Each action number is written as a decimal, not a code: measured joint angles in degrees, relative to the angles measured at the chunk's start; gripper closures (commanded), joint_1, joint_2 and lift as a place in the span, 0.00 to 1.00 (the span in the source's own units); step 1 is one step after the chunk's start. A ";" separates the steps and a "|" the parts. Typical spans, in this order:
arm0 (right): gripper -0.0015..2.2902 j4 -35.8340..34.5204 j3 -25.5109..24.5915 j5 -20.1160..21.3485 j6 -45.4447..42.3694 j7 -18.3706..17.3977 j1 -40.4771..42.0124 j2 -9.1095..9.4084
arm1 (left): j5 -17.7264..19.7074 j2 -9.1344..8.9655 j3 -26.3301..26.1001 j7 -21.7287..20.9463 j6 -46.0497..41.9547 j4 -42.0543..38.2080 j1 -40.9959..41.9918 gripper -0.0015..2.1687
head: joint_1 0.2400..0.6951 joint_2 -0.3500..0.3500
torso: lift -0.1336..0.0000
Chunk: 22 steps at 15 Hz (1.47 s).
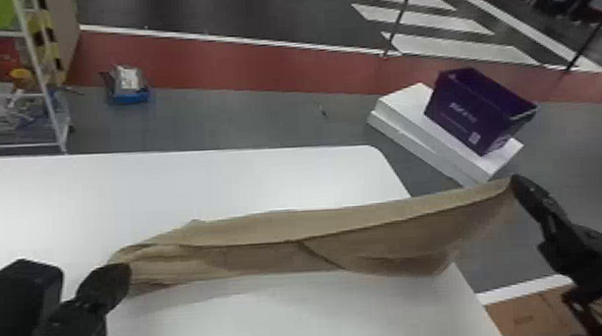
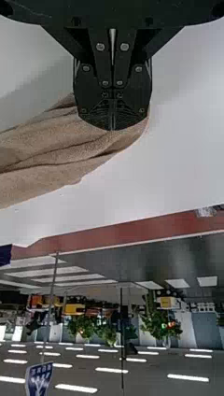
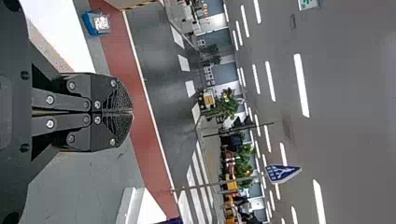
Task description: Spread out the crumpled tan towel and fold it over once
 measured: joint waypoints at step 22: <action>0.77 0.35 -2.01 -1.67 8.68 -1.70 -4.91 -0.01 | 7.96 -0.68 17.41 -1.93 1.46 -10.19 9.17 0.03 | 1.00 0.00 | 0.07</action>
